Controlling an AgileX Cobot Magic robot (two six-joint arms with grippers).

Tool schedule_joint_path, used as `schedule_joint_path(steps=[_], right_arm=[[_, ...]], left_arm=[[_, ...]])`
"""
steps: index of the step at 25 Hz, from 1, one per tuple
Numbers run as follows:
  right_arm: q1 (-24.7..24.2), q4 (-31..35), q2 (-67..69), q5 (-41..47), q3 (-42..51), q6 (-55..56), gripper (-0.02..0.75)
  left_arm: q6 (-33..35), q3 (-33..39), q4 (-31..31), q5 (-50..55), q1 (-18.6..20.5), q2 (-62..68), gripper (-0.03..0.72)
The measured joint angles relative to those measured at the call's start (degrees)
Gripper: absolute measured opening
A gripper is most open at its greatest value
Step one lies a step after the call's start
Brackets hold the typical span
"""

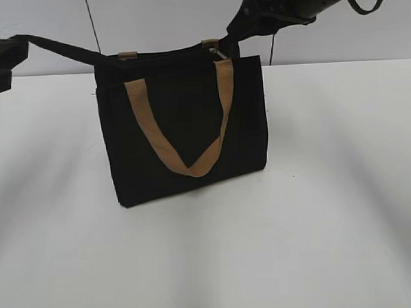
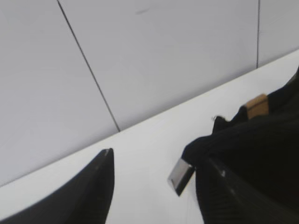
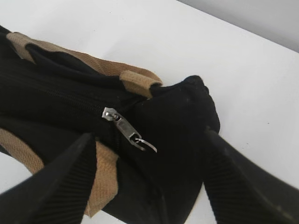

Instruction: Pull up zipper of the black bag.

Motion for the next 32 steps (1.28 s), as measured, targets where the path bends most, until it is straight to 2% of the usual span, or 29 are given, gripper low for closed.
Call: schedule_joint_path(steps=[5,8,11,14,17,19,25,28,32], right_arm=[[0.0,-3.7,-1.8,2.5,0.0,-1.0,0.526],[-0.1,-6.8,-3.3,3.7,0.0,-0.3,0.526],[-0.1,-12.0,-4.8,5.7,0.0,4.1,0.526],[-0.1,-19.1,-6.2,9.0,0.0,12.3,0.526],[-0.3,-26.5,-7.9,14.5,0.0,23.0,0.526],[-1.4,-28.8,-8.8,18.5,0.0,28.7,0.526],[-9.7,-30.7,-9.5,32.1,0.0,34.9,0.526],[-14.2,-30.8,-9.5,33.4,0.0,33.9,0.526],[-17.4,-30.9,-9.9,33.5,0.4,32.9,0.526]], left_arm=[[0.0,-2.6,-2.1,19.4,-4.6,-2.0,0.429],[0.0,-4.8,-8.9,29.3,-7.3,-2.3,0.43],[0.0,-6.9,-17.1,37.7,-8.4,-2.3,0.431],[0.0,-10.6,-23.7,48.8,-8.5,-2.3,0.431],[1.0,-15.7,-27.8,60.5,-8.5,-1.5,0.431],[3.0,-19.5,-30.8,67.9,-8.5,-0.1,0.431],[8.3,-27.2,-38.2,80.6,-8.3,4.2,0.431],[9.6,-29.2,-40.0,83.7,-7.4,5.1,0.431],[11.2,-31.4,-41.3,87.5,-3.1,7.2,0.431]])
